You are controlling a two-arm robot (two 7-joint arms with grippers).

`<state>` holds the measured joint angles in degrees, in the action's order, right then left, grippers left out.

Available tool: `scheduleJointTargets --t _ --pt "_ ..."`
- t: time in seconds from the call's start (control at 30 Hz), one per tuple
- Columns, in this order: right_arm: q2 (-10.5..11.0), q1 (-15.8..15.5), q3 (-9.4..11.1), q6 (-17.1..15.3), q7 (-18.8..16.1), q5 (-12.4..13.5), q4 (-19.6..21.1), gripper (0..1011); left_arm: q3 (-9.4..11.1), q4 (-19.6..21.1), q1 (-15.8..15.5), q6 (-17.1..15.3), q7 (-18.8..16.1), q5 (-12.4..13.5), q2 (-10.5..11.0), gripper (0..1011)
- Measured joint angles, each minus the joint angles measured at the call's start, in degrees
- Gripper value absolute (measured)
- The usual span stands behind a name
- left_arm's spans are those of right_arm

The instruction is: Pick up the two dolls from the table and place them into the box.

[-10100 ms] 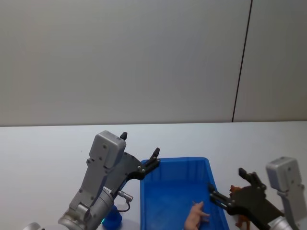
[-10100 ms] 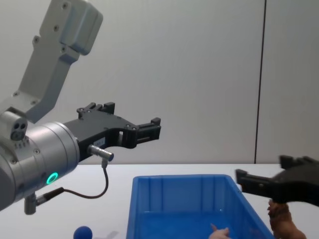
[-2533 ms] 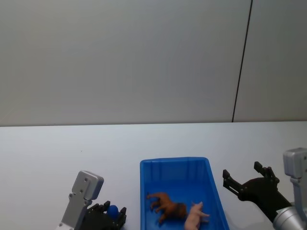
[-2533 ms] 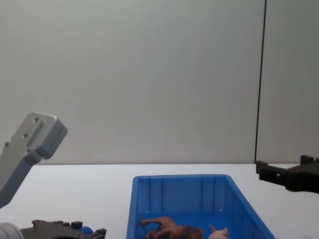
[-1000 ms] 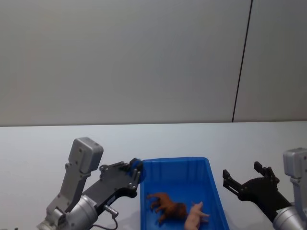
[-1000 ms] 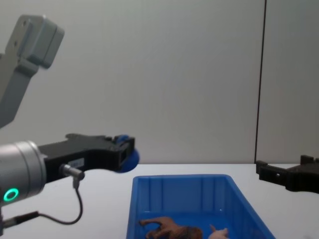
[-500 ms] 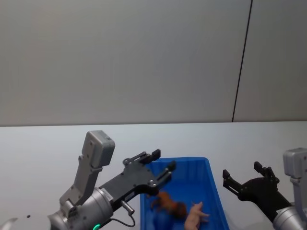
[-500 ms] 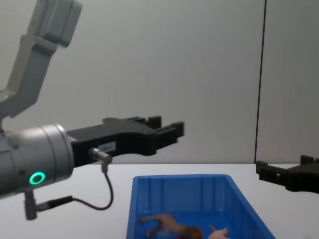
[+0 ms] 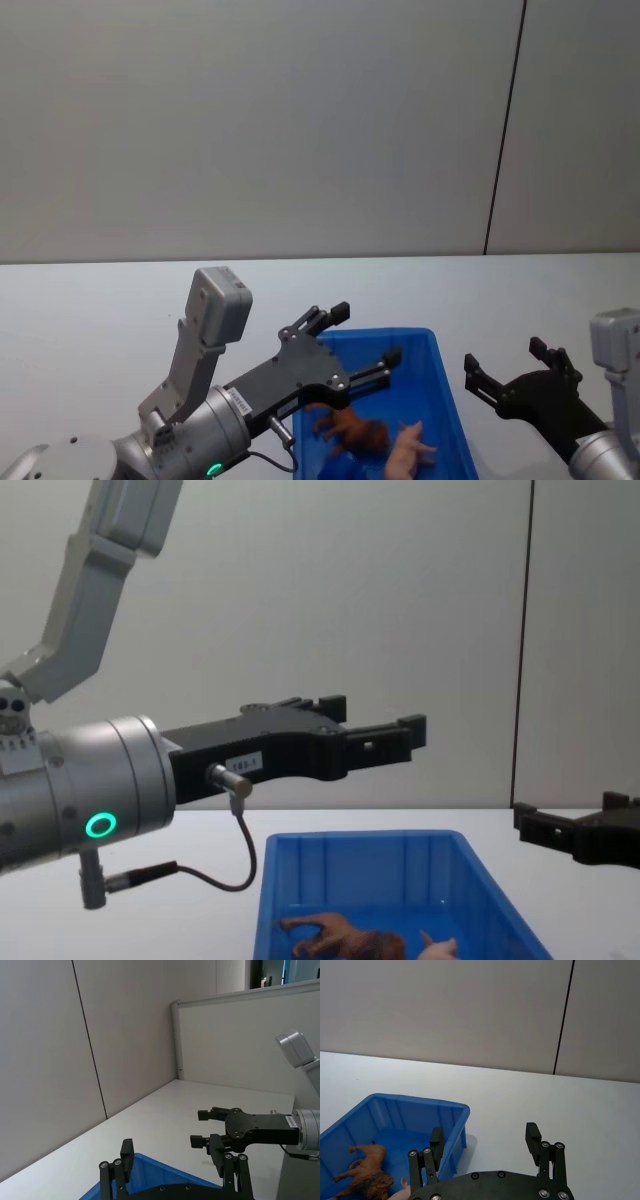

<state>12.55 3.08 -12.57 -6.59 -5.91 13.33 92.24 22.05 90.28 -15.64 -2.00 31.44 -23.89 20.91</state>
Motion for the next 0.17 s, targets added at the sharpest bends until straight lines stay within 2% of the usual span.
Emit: scheduleJointTargets --t 0.1,0.17 --pt "0.00 0.00 0.00 0.00 0.00 0.00 0.00 1001 0.06 -0.11 -0.15 0.08 0.44 -0.06 -0.12 1001" --pt "0.00 0.00 0.00 0.00 0.00 0.00 0.00 1001 0.08 -0.17 -0.20 0.11 0.64 -0.09 -0.17 1002"
